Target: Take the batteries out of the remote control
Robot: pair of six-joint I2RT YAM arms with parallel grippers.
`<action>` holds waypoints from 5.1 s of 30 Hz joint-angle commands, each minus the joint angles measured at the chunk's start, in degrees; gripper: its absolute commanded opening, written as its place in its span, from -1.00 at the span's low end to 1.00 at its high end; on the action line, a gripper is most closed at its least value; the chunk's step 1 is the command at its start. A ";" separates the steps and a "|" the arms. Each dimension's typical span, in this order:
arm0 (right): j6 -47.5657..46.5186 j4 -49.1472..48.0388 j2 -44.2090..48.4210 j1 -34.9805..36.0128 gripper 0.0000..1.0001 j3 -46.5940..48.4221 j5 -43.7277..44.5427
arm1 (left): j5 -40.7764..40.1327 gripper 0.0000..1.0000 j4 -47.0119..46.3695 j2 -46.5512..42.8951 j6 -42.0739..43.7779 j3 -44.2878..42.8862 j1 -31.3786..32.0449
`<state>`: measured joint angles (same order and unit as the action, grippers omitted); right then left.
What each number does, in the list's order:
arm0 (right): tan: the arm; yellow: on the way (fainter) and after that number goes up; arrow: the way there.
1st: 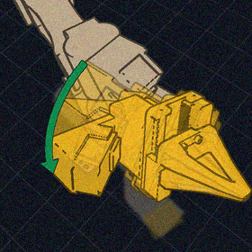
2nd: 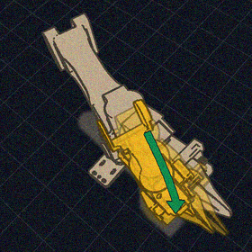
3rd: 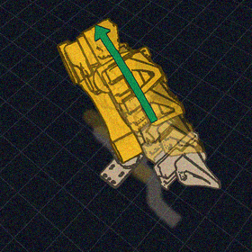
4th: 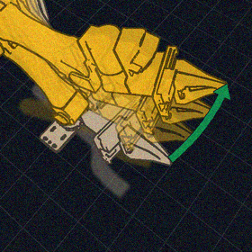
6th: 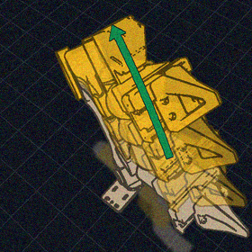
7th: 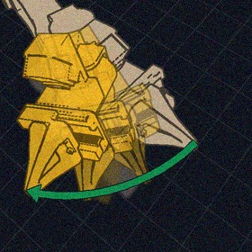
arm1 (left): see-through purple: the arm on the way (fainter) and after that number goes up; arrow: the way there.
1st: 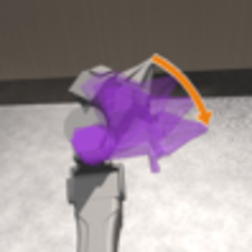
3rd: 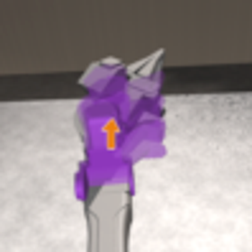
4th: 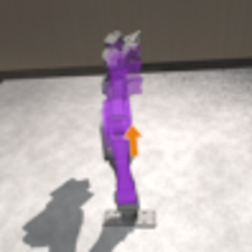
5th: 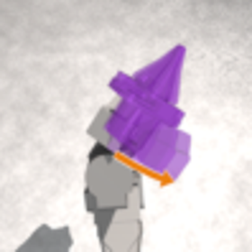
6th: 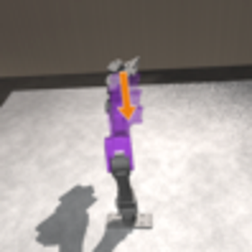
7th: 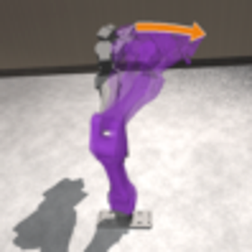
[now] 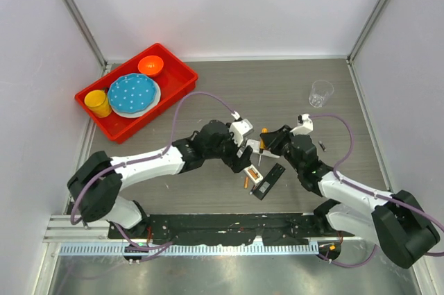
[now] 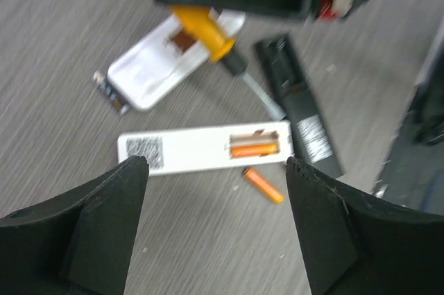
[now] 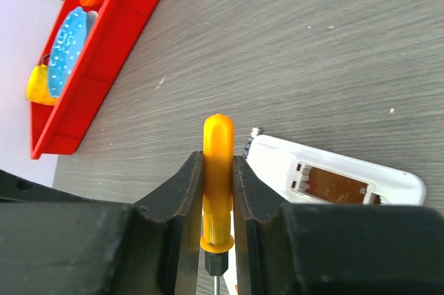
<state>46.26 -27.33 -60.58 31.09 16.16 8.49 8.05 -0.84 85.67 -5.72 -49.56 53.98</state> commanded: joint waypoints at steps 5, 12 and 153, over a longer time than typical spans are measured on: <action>-0.64 -0.54 8.61 1.16 -0.98 1.94 -0.14 | 16.20 0.67 -9.70 2.47 -10.63 -5.80 -2.38; -0.30 1.67 12.85 1.16 -0.98 2.03 -0.76 | 23.14 0.40 -13.74 9.77 -15.55 -10.47 -2.38; -9.52 21.00 -5.26 -7.10 -0.98 9.68 -27.66 | 26.31 -1.00 -0.39 19.27 -10.28 -4.14 -5.37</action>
<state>34.81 -4.78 -65.82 22.76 26.17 -19.22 34.61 -0.56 104.07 -15.97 -52.25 48.05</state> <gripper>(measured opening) 0.249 0.011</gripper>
